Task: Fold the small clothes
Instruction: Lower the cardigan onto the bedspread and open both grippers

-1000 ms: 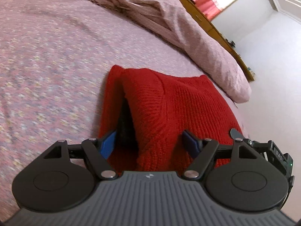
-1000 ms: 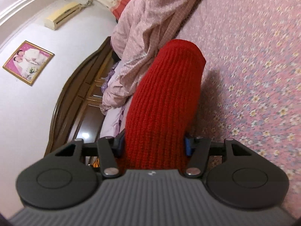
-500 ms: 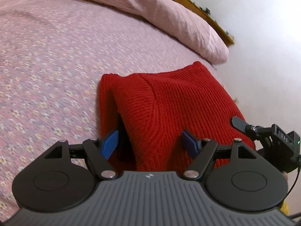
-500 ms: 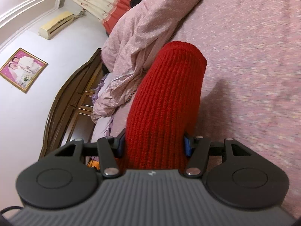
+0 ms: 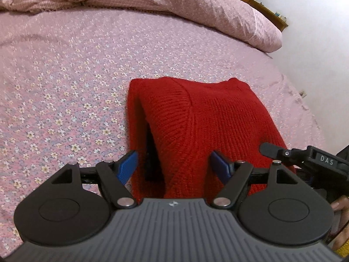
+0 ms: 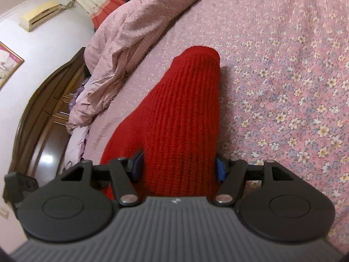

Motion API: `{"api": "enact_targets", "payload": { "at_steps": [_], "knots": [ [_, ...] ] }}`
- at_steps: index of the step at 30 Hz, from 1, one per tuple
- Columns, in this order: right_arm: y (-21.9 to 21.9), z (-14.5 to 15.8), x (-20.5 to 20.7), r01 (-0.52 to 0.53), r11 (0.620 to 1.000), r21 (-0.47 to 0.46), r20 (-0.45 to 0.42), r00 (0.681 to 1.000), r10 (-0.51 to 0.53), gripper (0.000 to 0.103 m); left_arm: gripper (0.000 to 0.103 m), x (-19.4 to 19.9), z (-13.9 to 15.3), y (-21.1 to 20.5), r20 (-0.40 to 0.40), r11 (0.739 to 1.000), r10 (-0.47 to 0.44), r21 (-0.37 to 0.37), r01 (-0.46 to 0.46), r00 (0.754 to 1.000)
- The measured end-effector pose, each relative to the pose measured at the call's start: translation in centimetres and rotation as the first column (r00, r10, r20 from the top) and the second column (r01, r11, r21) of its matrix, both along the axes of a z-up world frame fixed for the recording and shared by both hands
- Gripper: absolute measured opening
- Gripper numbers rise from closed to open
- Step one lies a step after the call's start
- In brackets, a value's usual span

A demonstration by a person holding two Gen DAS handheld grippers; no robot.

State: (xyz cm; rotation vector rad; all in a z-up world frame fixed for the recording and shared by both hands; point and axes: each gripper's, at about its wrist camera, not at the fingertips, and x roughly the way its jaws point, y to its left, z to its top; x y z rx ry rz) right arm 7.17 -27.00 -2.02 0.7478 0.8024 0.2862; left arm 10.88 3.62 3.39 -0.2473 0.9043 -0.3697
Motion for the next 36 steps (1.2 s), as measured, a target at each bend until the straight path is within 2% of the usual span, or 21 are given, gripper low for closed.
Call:
{"api": "enact_targets", "payload": {
  "at_steps": [5, 11, 18, 23, 29, 32, 36],
  "knots": [
    [-0.2, 1.6, -1.3, 0.027, 0.996, -0.084, 0.036, 0.999, -0.025, 0.070, 0.079, -1.6, 1.1, -0.8, 0.039, 0.996, -0.004, 0.084, 0.001, 0.999],
    [0.6, 4.0, -4.4, 0.050, 0.965, -0.259, 0.124, 0.992, -0.018, 0.069, 0.079, -3.2, 1.0, -1.3, 0.035, 0.988, 0.015, 0.152, -0.020, 0.999],
    [2.3, 2.4, -5.7, 0.016, 0.920, -0.392, 0.112, 0.993, 0.030, 0.069, 0.081, -4.5, -0.3, -2.0, 0.062, 0.975, 0.025, 0.219, -0.038, 0.998],
    [2.3, 1.3, -5.5, 0.022, 0.929, -0.368, 0.099, 0.995, 0.016, 0.069, 0.082, -5.1, -0.4, -2.4, 0.099, 0.968, 0.039, 0.243, -0.062, 0.994],
    [3.8, 3.2, -7.6, 0.081, 0.890, -0.449, 0.181, 0.984, 0.001, 0.069, 0.082, -7.2, 0.7, -3.3, 0.148, 0.956, 0.033, 0.283, -0.074, 0.988],
    [4.0, 3.9, -8.6, 0.106, 0.882, -0.460, 0.197, 0.980, -0.015, 0.069, 0.083, -8.4, 1.3, -3.5, 0.146, 0.956, 0.038, 0.283, -0.079, 0.988],
    [4.4, 4.5, -10.1, 0.114, 0.876, -0.468, 0.198, 0.980, -0.021, 0.072, 0.091, -9.9, 1.8, -3.7, 0.121, 0.958, 0.040, 0.278, -0.073, 0.992]
  ]
}}
